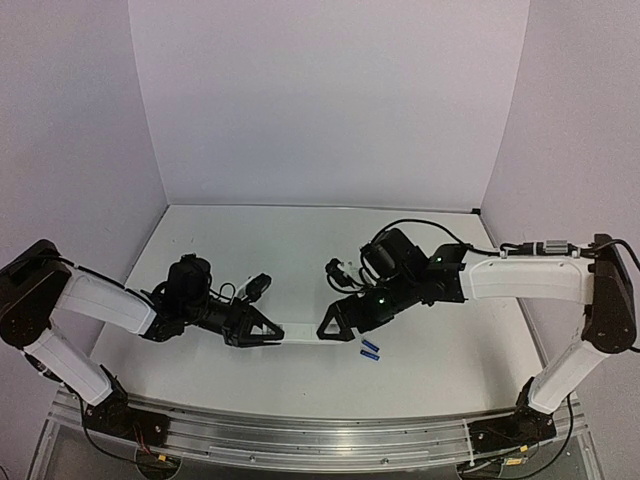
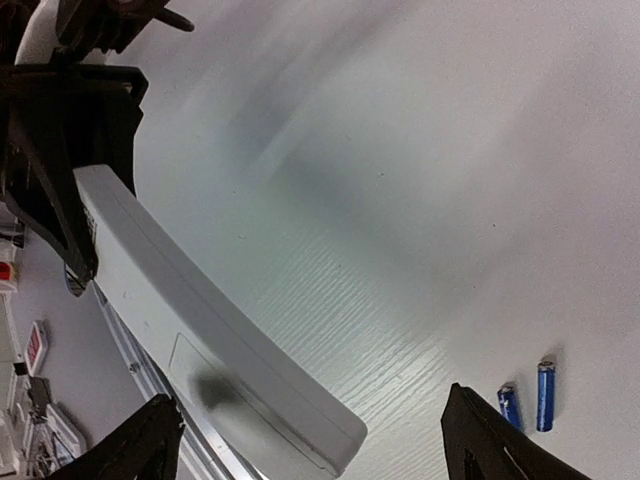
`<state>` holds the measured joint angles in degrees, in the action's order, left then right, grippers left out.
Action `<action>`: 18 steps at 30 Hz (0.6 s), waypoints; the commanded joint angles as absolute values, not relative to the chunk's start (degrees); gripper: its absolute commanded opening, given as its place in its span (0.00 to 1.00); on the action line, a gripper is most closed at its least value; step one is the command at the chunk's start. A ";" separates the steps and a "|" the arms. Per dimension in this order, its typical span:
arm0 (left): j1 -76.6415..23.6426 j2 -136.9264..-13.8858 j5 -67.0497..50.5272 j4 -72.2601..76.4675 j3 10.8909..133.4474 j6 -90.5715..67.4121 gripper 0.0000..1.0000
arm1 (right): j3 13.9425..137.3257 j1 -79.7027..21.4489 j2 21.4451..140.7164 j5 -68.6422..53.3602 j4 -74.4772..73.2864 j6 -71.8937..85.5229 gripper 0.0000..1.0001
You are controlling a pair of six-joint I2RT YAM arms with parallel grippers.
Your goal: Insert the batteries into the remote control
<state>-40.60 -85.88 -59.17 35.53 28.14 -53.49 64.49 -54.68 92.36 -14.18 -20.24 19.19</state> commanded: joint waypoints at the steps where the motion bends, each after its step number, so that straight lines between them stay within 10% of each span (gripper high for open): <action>1: -40.95 -82.56 -58.83 35.02 30.51 -50.74 0.00 | 64.44 -54.68 91.03 -16.85 -16.56 29.71 0.83; 18: -40.99 -74.84 -54.37 30.09 29.27 -47.59 0.00 | 61.89 -54.59 89.65 -16.60 -15.66 34.66 0.21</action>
